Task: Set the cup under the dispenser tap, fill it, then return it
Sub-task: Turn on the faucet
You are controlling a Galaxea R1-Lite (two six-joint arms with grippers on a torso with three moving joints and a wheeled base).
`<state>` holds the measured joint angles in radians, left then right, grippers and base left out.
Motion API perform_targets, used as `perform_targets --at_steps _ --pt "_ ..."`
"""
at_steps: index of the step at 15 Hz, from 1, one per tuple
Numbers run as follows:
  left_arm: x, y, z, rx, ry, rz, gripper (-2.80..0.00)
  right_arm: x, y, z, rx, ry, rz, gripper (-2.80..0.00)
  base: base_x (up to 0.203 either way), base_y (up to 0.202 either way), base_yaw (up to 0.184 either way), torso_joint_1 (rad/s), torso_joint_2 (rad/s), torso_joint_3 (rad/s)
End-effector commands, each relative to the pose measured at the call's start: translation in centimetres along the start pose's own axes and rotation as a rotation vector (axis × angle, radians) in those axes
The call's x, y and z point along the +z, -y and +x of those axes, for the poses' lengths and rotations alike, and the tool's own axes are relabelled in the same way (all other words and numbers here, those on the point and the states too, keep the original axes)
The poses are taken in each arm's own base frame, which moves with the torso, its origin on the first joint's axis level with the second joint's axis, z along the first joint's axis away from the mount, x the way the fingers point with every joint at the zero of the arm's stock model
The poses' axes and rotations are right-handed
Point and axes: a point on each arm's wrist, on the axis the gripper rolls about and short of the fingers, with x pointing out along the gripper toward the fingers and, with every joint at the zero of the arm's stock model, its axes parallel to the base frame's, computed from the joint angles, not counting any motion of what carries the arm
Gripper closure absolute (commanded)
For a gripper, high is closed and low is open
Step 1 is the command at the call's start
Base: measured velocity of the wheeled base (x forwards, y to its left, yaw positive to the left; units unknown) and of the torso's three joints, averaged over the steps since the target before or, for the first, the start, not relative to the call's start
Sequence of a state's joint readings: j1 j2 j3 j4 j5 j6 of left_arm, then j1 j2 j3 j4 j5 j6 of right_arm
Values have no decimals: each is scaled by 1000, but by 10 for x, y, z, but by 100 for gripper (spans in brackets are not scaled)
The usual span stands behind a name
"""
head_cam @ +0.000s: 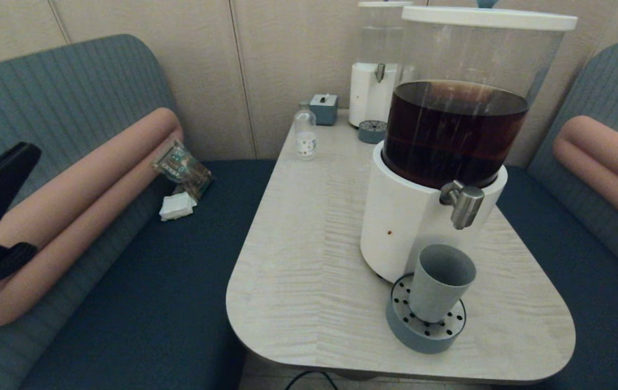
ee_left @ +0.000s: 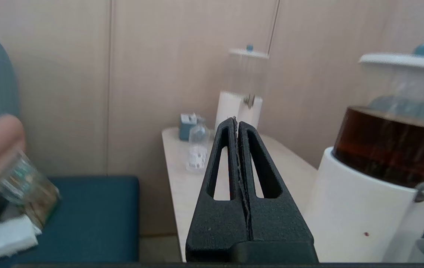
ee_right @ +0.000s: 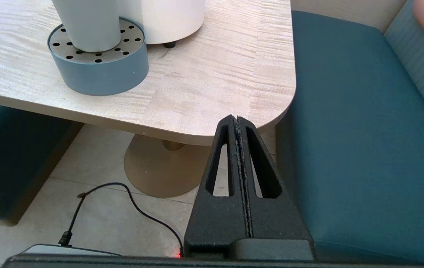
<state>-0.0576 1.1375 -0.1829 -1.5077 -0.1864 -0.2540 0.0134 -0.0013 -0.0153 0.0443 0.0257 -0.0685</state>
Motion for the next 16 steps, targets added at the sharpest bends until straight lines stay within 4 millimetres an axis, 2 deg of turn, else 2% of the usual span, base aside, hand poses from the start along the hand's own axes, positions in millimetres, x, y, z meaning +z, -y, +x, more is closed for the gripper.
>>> perform_targets --at_steps 1,6,9,13,16 --pt "16 8 -24 -9 80 22 0 0 0 0 1 3 -1 0 0 0 0 0 0 0" --pt "48 26 -73 -42 217 75 0 0 0 0 1 2 -1 0 0 0 0 0 0 0" --pt "59 36 -104 -28 168 113 0 0 0 0 1 3 -1 0 0 0 0 0 0 0" --pt "64 47 -148 7 57 128 0 0 0 0 1 3 -1 0 0 0 0 0 0 0" --pt "48 49 -174 36 12 201 0 0 0 0 1 2 -1 0 0 0 0 0 0 0"
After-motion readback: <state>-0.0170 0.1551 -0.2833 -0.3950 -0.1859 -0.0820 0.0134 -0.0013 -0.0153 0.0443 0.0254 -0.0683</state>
